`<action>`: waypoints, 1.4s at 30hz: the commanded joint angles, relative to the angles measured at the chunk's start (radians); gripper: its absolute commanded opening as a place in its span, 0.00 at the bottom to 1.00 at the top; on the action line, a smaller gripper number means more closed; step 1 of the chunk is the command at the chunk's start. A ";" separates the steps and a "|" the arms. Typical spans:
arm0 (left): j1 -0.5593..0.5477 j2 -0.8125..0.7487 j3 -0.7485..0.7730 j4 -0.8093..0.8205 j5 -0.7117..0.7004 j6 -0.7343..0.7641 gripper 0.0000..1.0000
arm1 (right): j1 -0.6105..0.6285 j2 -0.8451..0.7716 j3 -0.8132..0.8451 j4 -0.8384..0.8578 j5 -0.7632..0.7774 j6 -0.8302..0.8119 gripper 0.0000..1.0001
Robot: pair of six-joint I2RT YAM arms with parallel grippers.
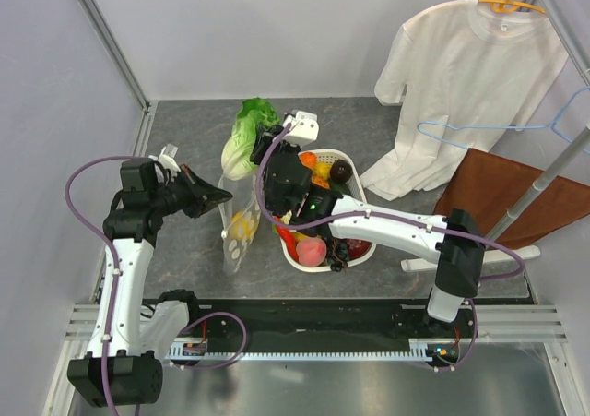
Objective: Place the food in the zip-top bag and seal the zipper
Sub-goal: Place the fake vegetable in the zipper food storage bag.
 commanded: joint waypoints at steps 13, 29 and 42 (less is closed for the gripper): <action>0.023 -0.021 -0.029 0.103 0.089 -0.087 0.02 | 0.048 -0.072 -0.252 0.249 0.085 -0.251 0.00; 0.023 -0.082 -0.107 0.232 0.108 -0.164 0.02 | 0.166 0.001 -0.071 -0.273 0.177 0.104 0.00; 0.038 -0.123 -0.170 0.279 0.134 -0.202 0.02 | 0.171 -0.097 -0.114 -0.276 -0.159 0.163 0.34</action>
